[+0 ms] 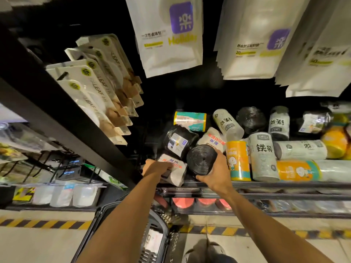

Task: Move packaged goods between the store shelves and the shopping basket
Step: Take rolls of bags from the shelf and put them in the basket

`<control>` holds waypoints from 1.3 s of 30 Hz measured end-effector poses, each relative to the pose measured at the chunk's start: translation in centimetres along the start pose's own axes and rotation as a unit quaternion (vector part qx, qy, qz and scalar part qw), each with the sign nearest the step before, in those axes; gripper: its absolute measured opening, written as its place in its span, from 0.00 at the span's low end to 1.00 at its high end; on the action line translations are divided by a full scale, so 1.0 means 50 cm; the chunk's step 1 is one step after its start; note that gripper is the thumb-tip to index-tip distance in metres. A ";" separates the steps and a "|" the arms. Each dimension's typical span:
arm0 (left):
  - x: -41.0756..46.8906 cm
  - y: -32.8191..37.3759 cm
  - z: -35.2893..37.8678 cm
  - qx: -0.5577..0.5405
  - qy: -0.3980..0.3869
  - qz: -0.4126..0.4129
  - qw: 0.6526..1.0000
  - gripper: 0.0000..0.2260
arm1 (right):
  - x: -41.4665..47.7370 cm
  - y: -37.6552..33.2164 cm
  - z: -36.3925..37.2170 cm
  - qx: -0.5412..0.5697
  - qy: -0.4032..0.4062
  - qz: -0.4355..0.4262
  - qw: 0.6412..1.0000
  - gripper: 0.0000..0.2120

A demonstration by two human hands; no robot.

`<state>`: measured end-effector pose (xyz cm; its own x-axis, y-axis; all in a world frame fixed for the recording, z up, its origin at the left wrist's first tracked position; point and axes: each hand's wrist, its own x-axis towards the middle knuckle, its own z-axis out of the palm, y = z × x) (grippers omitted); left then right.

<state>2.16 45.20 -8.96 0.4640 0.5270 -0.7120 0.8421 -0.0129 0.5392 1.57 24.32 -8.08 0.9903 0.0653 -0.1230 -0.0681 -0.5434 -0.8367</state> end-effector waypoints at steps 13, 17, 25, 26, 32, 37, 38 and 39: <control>-0.182 0.000 -0.010 -0.182 -0.101 0.058 0.976 0.15 | -0.028 -0.087 -0.125 -0.068 -0.012 -0.017 0.997 0.45; -0.238 -0.020 -0.008 -0.250 -0.023 0.117 0.961 0.17 | -0.039 -0.085 -0.176 -0.081 -0.037 -0.052 0.995 0.45; -0.333 -0.105 -0.004 -0.293 0.048 0.160 0.941 0.13 | -0.062 -0.085 -0.230 -0.082 -0.141 -0.137 0.977 0.46; -0.350 -0.121 -0.004 -0.309 0.057 0.156 0.936 0.13 | -0.067 -0.086 -0.232 -0.082 -0.159 -0.149 0.973 0.47; -0.441 -0.241 -0.026 -0.373 0.103 0.120 0.914 0.19 | -0.121 -0.097 -0.206 -0.081 -0.261 -0.207 0.940 0.46; -0.513 -0.377 -0.055 -0.457 0.180 0.080 0.867 0.12 | -0.189 -0.110 -0.141 -0.091 -0.360 -0.234 0.899 0.46; -0.525 -0.402 -0.065 -0.469 0.192 0.074 0.859 0.11 | -0.202 -0.114 -0.126 -0.087 -0.374 -0.242 0.891 0.44; -0.533 -0.426 -0.076 -0.481 0.202 0.067 0.851 0.11 | -0.215 -0.119 -0.111 -0.083 -0.387 -0.249 0.884 0.43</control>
<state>-29.18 34.65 0.23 0.2427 0.8266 -0.5078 0.0856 0.5031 0.8599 -8.01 22.24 1.18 0.5090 0.8487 -0.1436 0.4354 -0.3978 -0.8076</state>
